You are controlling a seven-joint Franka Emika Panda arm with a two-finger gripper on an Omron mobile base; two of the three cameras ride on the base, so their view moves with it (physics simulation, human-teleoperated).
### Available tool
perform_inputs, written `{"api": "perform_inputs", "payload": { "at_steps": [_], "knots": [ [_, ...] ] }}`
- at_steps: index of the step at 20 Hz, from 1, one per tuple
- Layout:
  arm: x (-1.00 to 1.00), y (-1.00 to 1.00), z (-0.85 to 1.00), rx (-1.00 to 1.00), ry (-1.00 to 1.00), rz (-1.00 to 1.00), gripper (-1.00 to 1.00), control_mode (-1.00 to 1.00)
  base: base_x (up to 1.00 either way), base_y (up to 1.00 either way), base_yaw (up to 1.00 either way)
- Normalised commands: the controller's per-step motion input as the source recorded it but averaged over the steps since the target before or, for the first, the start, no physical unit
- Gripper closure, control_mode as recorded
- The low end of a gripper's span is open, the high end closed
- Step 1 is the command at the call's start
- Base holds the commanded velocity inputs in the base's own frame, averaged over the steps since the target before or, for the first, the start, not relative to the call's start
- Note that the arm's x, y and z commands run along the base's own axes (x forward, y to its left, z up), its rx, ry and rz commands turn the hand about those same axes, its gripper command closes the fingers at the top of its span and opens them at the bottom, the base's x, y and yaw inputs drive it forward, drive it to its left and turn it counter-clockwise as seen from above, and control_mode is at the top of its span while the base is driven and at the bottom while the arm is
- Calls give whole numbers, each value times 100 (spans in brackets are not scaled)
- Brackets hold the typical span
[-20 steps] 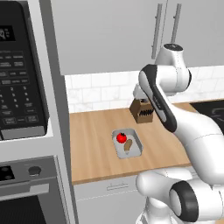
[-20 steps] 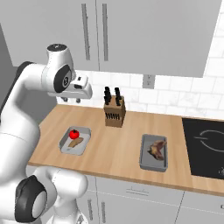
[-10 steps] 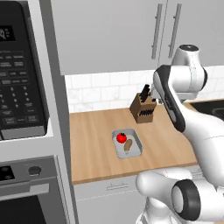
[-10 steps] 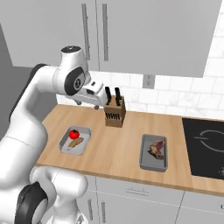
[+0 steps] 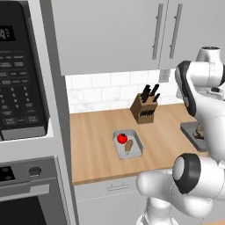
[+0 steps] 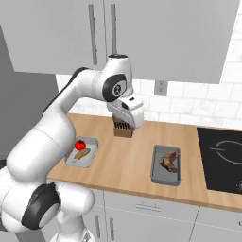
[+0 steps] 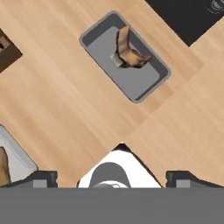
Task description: Take the meat container that has the steak and place it on the second highest rack of the freezer. Then take the vegetable container that has the sweet potato and tomato and place it on the highest rack of the freezer.
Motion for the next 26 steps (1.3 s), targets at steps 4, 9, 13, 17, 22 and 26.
{"api": "perform_inputs", "payload": {
  "at_steps": [4,9,13,17,22,26],
  "knots": [
    [-30,-96,-61,7,5,-50,-100,-100,0,0,0],
    [-17,-80,-55,4,4,-49,-100,-100,0,0,0],
    [-6,-38,-48,4,2,-28,-100,-100,0,0,0],
    [3,-2,-46,1,0,-11,-100,-100,0,0,0],
    [0,-32,-66,3,0,-3,-100,-100,0,0,0],
    [4,-19,-57,0,-2,-2,-100,-100,0,0,0]
  ]
}}
